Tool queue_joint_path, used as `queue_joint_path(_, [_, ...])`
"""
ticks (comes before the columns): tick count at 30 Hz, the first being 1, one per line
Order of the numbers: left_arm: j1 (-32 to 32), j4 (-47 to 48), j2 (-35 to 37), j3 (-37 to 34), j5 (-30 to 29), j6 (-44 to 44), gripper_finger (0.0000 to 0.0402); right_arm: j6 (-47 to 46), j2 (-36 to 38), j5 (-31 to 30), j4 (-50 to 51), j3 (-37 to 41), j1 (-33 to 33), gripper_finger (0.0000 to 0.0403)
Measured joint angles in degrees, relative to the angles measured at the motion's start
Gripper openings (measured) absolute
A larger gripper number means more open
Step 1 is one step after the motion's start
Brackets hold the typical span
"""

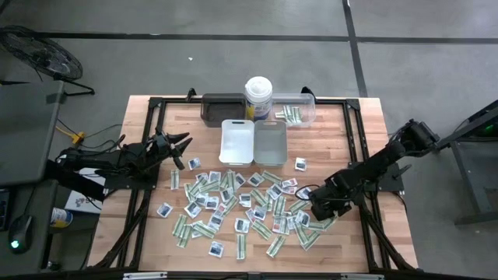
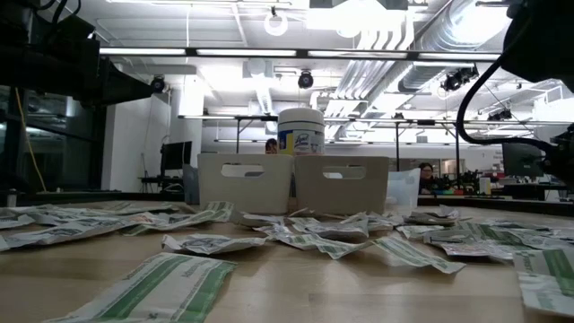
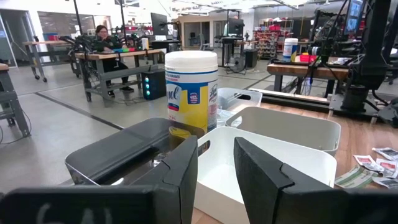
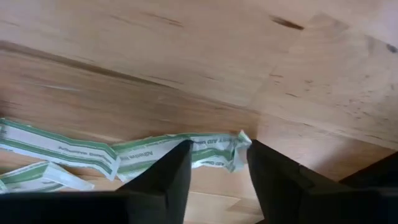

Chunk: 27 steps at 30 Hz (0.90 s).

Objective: Pick & Place First Aid Supplies
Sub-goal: Put the band aid into the transparent bin

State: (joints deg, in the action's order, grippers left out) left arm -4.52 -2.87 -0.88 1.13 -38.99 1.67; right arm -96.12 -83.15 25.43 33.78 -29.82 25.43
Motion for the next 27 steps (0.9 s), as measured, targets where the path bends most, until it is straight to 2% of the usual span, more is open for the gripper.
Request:
queue_joint_path(15, [0.0,0.0,0.0,0.0,0.0,0.0,0.0101,0.7,0.7,-1.2,0.7,-0.2,0.0,0.0010])
queue_joint_path(20, [0.0,0.0,0.0,0.0,0.0,0.0,0.0101,1.1,3.4,-3.3,1.4,0.0,0.0,0.0004])
queue_joint_path(27, [0.0,0.0,0.0,0.0,0.0,0.0,0.0101,0.2,12.4,-12.2,4.0,0.1,-0.3,0.0001])
